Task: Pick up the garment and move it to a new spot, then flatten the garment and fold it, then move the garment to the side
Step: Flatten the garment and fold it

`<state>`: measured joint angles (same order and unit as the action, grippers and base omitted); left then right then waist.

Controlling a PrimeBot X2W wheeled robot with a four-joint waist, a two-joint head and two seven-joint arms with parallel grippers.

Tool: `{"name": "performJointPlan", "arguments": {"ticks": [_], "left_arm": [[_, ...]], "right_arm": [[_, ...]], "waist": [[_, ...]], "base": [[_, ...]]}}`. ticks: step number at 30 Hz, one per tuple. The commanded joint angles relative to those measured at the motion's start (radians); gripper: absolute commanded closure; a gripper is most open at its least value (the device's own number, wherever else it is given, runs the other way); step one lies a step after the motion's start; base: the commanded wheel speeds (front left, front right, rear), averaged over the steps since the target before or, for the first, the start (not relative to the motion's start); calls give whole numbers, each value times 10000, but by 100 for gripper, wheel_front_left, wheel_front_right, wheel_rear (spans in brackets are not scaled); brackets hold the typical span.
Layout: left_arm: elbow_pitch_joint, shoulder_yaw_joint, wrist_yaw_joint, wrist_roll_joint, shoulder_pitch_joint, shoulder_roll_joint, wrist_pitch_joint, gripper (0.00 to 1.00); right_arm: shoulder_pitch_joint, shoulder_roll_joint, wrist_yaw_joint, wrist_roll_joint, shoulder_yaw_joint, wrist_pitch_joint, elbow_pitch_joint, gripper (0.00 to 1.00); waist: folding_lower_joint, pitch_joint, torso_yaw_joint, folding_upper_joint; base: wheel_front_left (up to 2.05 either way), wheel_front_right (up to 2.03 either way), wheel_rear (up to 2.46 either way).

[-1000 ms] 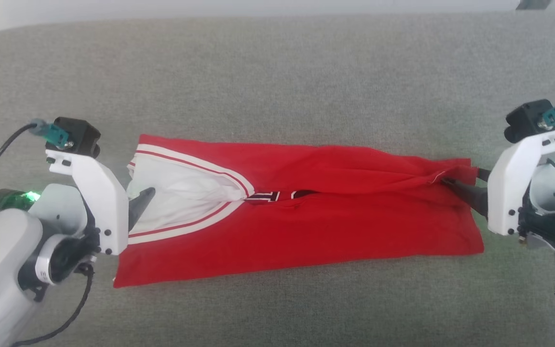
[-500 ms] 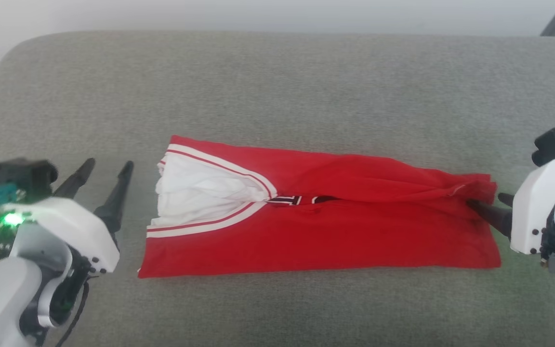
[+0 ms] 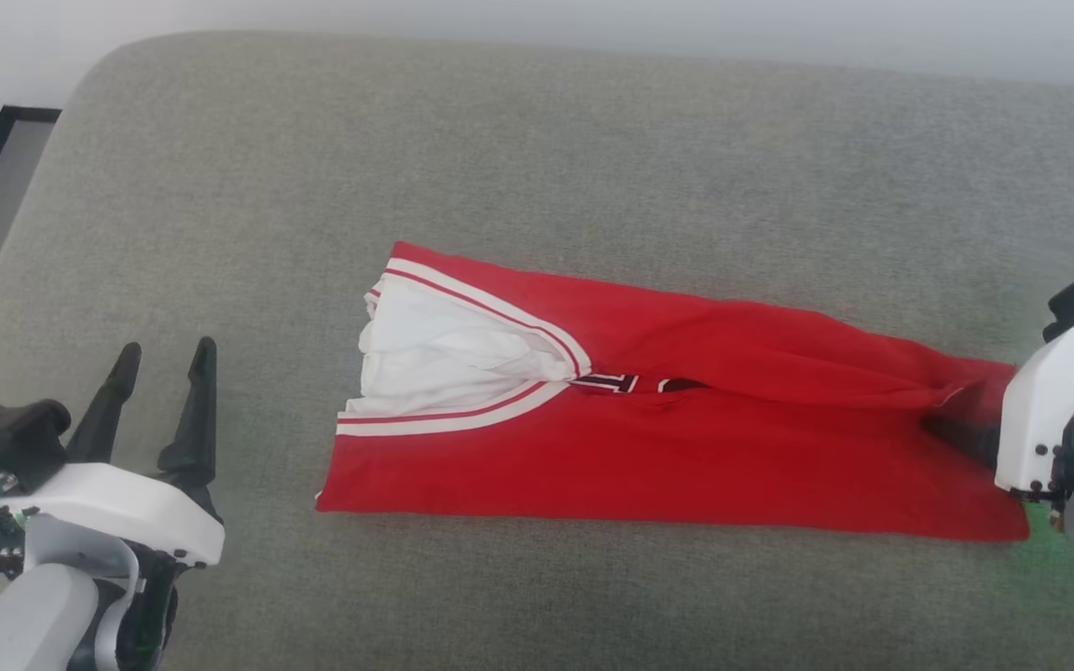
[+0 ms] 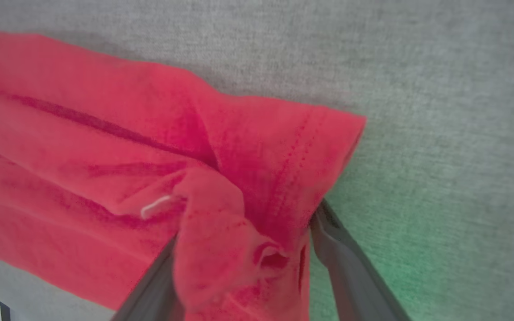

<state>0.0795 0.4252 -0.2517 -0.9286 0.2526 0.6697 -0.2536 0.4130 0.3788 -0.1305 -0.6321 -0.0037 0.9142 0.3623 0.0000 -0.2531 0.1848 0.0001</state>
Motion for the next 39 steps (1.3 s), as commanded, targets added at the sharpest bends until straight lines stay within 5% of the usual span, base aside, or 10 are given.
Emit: {"name": "performJointPlan", "arguments": {"ticks": [1, 4, 5, 6, 13, 22, 34, 39], "left_arm": [[99, -170, 107, 229, -138, -116, -92, 0], [208, -749, 396, 854, -281, -621, -128, 0], [235, -963, 494, 1118, -379, -822, -129, 0], [272, -1213, 579, 1421, -475, -961, -112, 0], [528, -2859, 1536, 2649, -994, -2167, -118, 0], [938, -4096, 2620, 3709, -1134, -2957, -120, 0], [1002, -5033, 3357, 4637, -861, -3641, -121, 0], [1140, -5360, 3585, 4856, -846, -3841, -121, 0]], "right_arm": [[-20, -422, -5, 6, 251, -14, 395, 0], [17, -686, -6, -226, 470, 130, 862, 0], [32, -754, -17, -315, 596, 187, 913, 61], [39, -805, -25, -429, 688, 318, 1011, 100], [373, -575, -5, -778, 658, 40, 918, 100], [483, 122, 9, -916, -74, -291, 663, 100], [745, 1476, 6, 31, -1465, -630, 1051, 100], [1038, 1366, 5, 199, -1521, -387, 997, 100]], "waist": [[0, -54, 81, -1], [0, -96, 177, -1], [0, -109, 201, -1], [0, -118, 211, -1], [0, -154, 167, -1], [0, -118, -111, -1], [0, -283, -551, -1], [0, -286, -812, -1]], "base": [[0, 0, 0], [0, 0, 0], [0, 0, 0], [0, 0, 0], [0, 0, 0], [0, 0, 0], [0, 0, 0], [0, 0, 0]]}}
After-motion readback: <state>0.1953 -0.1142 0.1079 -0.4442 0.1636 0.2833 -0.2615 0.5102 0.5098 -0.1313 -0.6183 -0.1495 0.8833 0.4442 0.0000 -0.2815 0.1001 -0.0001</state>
